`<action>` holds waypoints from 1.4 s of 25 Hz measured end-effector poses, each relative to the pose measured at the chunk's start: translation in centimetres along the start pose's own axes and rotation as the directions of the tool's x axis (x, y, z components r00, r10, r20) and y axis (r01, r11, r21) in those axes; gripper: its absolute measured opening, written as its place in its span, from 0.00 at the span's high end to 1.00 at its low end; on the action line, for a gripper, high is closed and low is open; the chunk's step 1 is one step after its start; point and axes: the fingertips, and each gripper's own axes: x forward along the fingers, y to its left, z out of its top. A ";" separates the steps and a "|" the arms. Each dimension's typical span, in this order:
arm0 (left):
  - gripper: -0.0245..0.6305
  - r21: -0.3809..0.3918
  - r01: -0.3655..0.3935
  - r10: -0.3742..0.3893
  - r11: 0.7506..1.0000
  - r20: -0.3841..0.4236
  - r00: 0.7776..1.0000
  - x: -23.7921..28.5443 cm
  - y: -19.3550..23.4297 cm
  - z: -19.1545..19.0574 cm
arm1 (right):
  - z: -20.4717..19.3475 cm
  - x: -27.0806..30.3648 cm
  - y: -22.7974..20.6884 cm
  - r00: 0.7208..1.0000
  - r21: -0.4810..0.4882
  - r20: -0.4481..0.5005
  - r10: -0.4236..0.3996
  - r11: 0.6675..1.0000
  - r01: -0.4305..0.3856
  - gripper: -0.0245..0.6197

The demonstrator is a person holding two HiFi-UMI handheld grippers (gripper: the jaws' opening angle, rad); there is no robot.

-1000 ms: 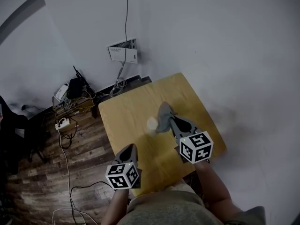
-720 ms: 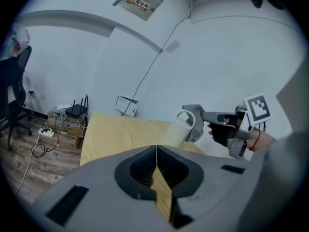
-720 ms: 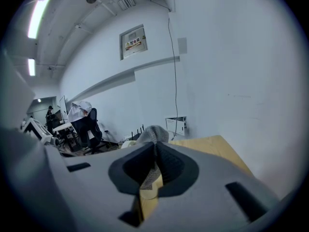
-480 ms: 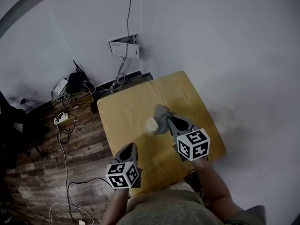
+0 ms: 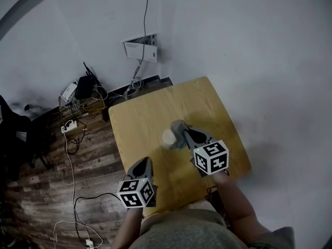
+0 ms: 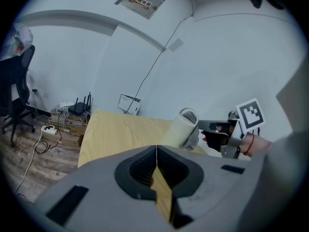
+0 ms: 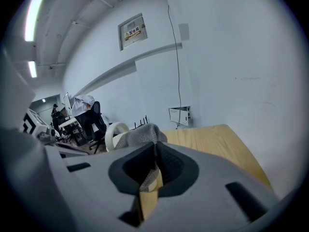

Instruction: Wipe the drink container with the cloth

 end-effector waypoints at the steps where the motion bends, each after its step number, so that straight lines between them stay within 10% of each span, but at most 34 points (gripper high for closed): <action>1: 0.96 -0.001 -0.003 0.003 1.000 0.000 1.000 0.0 0.1 0.0 | -0.2 0.2 0.0 1.000 0.000 -0.006 0.003 1.000 -0.003 0.95; 35: 0.96 -0.029 -0.048 0.047 0.998 -0.018 0.999 -0.3 0.4 -1.4 | -9.8 6.9 -1.2 0.975 -0.015 -0.222 -0.023 1.000 0.020 0.95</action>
